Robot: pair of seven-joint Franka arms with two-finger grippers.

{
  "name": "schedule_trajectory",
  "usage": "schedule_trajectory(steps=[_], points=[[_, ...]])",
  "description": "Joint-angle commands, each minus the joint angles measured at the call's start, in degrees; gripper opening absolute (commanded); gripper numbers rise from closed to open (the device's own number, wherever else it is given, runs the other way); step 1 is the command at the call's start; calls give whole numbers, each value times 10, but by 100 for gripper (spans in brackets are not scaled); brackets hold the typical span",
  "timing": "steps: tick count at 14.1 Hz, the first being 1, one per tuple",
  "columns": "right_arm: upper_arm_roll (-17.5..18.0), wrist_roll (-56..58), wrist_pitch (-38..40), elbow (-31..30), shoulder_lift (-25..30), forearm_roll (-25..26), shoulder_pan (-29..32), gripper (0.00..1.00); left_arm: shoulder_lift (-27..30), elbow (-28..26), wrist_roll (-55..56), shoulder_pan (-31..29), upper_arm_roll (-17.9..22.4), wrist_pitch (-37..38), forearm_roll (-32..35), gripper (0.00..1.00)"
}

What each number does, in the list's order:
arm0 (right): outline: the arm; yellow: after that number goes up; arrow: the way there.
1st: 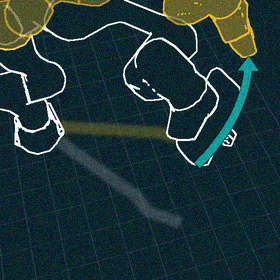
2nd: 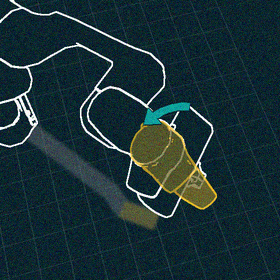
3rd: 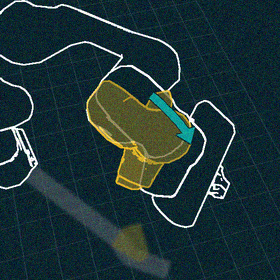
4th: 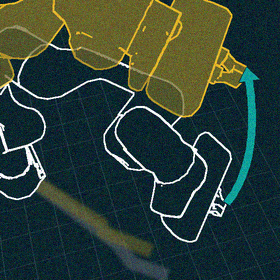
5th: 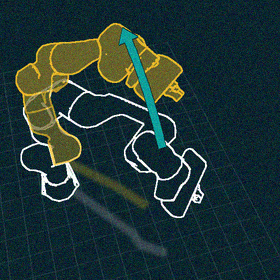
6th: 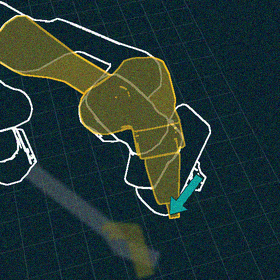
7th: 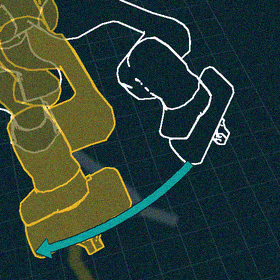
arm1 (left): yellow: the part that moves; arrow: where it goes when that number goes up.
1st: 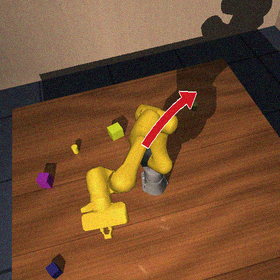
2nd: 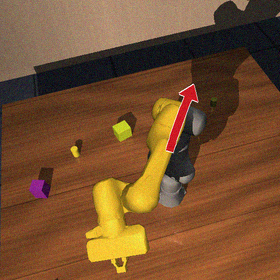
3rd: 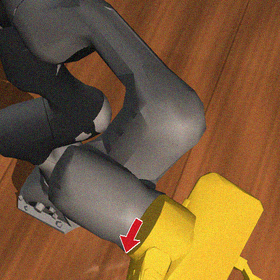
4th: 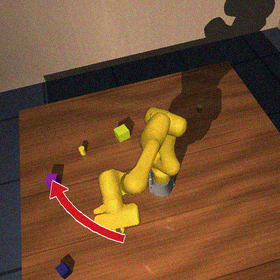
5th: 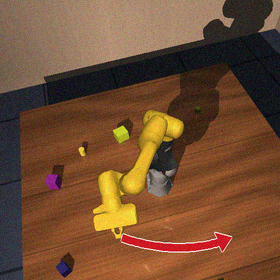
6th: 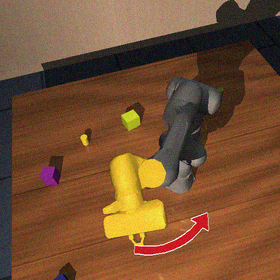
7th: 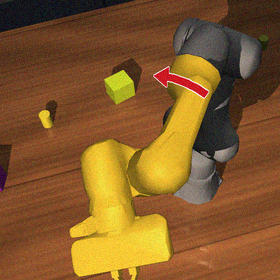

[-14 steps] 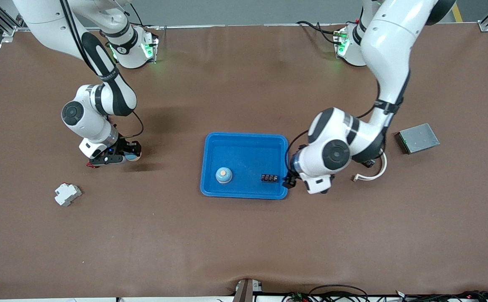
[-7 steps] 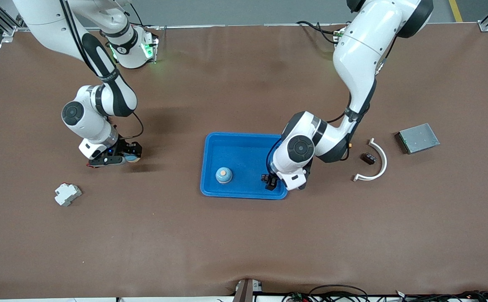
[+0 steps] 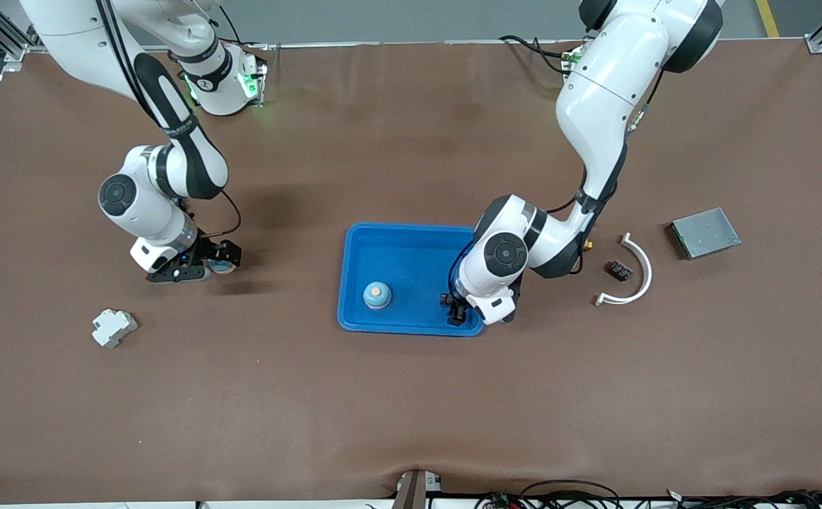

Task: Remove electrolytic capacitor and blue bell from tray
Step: 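Lower the bell with the right gripper while the left gripper grasps a capacitor, then grasp the bell with the right gripper while the left gripper moves the capacitor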

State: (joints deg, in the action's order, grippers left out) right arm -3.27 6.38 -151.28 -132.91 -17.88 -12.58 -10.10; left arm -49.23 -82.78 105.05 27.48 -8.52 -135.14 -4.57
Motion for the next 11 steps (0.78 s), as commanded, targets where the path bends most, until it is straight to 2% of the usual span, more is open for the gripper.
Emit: schedule_trajectory(steps=[1,2,3,4,8,11], points=[[10,-52,94,59,17,-13,-15,100,-11,13,16,8,7,-13,10,50],[9,-85,110,77,17,-13,-32,100,-10,13,17,8,6,-13,8,24],[9,-121,116,89,17,-13,-51,100,-7,13,18,7,6,-13,6,3],[9,-159,116,98,16,-13,-71,100,-4,13,18,8,6,-12,9,0],[7,-316,115,142,7,-10,-156,100,51,14,11,-2,7,39,18,0],[5,-420,116,200,-33,-3,-209,100,98,11,-18,-7,7,86,58,0]])
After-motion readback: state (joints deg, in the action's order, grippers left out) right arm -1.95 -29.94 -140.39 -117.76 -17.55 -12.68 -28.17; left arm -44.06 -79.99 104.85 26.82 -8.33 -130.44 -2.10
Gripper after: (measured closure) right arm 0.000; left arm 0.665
